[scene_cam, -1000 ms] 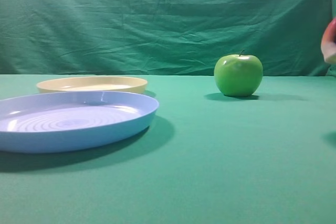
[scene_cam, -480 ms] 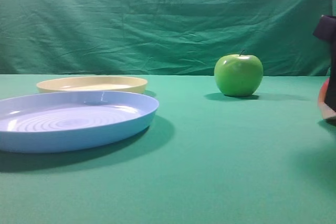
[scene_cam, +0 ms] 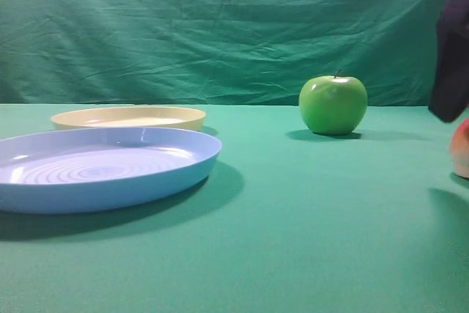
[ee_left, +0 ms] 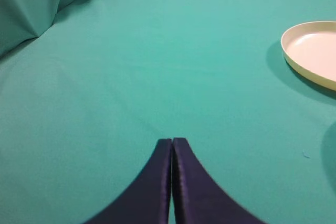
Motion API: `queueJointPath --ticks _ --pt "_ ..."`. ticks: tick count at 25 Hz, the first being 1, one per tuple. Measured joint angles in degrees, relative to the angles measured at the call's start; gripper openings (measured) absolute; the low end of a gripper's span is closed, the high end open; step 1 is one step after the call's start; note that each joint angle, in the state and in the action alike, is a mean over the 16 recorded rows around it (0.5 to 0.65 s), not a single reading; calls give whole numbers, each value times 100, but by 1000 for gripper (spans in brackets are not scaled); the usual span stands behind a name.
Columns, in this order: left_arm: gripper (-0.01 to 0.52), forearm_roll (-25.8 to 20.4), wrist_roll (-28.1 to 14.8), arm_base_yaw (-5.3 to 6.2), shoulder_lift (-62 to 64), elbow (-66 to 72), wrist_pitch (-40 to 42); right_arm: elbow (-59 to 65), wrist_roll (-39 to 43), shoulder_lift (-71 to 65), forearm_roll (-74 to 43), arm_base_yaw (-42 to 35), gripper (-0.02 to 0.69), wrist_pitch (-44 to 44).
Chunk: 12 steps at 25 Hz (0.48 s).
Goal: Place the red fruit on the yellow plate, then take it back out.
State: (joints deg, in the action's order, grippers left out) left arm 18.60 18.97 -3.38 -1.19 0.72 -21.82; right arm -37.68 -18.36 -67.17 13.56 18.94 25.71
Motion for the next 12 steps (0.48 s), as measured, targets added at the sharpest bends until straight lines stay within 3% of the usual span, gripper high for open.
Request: queueJointPath --ticks 7,12 --pt "0 0 0 0 0 0 0 15 0 1357 18 0 84 591" --pt "0 0 0 0 0 0 0 29 0 2194 123 0 8 1068"
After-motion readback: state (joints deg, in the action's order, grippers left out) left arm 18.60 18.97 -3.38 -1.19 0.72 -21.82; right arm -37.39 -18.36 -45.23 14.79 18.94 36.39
